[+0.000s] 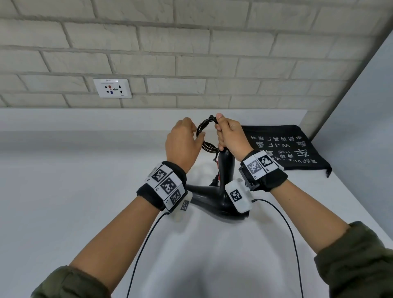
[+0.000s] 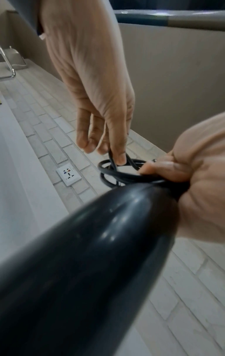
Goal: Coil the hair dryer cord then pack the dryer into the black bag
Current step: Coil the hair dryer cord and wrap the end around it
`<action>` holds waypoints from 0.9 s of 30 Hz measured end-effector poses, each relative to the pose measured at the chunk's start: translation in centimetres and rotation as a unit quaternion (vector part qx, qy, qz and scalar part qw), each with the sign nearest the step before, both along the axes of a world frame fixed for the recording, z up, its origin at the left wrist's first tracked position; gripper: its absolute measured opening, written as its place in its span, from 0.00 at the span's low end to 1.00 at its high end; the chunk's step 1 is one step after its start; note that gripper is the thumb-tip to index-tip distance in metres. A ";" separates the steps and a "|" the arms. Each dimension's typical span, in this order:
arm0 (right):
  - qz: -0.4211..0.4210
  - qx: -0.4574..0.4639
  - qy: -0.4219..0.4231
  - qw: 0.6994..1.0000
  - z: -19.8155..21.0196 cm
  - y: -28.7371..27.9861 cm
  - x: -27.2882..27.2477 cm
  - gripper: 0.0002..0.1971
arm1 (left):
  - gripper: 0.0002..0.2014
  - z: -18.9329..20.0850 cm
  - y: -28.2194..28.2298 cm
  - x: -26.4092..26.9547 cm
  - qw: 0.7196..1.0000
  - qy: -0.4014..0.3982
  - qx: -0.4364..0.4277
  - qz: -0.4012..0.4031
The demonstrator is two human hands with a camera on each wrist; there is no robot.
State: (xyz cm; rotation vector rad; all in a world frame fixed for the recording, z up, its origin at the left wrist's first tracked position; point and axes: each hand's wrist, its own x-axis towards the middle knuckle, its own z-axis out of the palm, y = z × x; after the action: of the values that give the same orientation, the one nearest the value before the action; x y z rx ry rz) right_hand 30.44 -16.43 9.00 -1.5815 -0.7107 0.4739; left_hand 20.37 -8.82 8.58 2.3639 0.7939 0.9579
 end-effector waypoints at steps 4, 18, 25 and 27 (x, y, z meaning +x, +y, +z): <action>-0.011 -0.005 -0.012 1.000 -0.2 0.2 0.1 0.22 | 0.12 0.7 0.6 -0.7 0.981 -0.047 -0.176 -0.062; 0.007 -0.003 -0.001 1.000 0.2 -0.2 0.2 0.22 | 0.14 3.9 0.9 -3.5 0.774 -0.069 -0.589 -0.220; -0.020 -0.020 -0.041 0.999 0.2 -0.2 -0.8 0.22 | 0.15 3.9 1.4 -5.1 0.714 -0.073 -0.653 -0.244; -0.021 -0.021 -0.049 0.998 0.3 -0.3 -1.1 0.22 | 0.15 4.9 2.2 -5.1 0.742 -0.025 -0.627 -0.235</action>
State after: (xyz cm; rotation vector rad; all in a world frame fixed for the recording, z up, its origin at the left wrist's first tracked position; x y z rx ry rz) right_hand 29.37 -16.73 9.26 -1.6647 -0.7446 0.3857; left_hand 15.26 -6.64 13.48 1.1820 0.4832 0.0950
